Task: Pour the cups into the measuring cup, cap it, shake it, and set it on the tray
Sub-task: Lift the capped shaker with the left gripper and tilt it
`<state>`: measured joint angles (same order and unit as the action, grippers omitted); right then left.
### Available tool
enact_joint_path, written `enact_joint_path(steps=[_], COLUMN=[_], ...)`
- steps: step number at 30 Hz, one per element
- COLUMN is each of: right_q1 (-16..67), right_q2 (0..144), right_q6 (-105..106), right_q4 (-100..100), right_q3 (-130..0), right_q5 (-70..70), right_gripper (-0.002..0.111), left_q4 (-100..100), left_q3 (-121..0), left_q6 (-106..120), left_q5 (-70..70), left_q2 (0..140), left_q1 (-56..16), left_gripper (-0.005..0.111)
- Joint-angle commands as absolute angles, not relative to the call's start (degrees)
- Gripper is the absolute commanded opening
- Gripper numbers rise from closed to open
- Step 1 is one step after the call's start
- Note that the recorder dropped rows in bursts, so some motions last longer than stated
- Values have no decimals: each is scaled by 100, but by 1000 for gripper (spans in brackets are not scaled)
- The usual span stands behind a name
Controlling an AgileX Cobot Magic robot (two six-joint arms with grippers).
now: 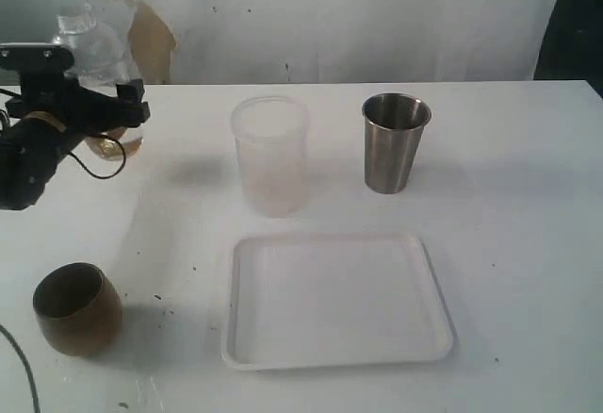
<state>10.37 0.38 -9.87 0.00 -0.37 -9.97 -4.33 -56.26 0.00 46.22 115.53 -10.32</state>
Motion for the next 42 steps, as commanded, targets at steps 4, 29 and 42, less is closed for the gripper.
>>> enact_joint_path(steps=[4,29,42], right_q1=[1027,1027,1027], right_q2=[0,0,0], right_q6=[-925,-925,-925], right_q4=[0,0,0], right_q3=[0,0,0], right_q5=[-981,-981,-981], right_gripper=[0,0,0], left_q4=[30,1559,1095], left_q3=[-5155,-4339,-4339], left_q6=[182,-1419,-2106], left_q5=[3681,3201,2982], left_q2=[10135,8732,8732], left_q1=[-892,-819,-861], left_gripper=[0,0,0])
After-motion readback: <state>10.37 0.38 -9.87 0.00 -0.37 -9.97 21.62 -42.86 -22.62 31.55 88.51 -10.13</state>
